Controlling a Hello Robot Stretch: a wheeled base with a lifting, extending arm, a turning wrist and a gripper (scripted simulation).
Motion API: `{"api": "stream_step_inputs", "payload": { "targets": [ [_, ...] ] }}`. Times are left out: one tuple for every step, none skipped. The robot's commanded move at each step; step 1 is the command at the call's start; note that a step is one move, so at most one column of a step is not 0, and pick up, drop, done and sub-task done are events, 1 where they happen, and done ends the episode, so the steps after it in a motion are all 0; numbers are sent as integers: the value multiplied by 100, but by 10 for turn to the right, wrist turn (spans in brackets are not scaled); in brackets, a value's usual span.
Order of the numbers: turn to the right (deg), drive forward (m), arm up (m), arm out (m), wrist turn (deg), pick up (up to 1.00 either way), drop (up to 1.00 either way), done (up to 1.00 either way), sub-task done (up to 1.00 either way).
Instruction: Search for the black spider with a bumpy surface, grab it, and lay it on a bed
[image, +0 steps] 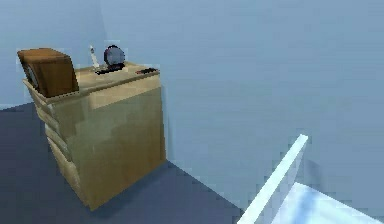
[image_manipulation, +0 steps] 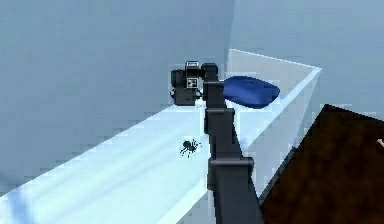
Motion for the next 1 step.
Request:
{"api": "stream_step_inputs", "payload": {
  "targets": [
    [0, 0, 0, 0, 0, 0, 0, 100, 0]
  ]
}}
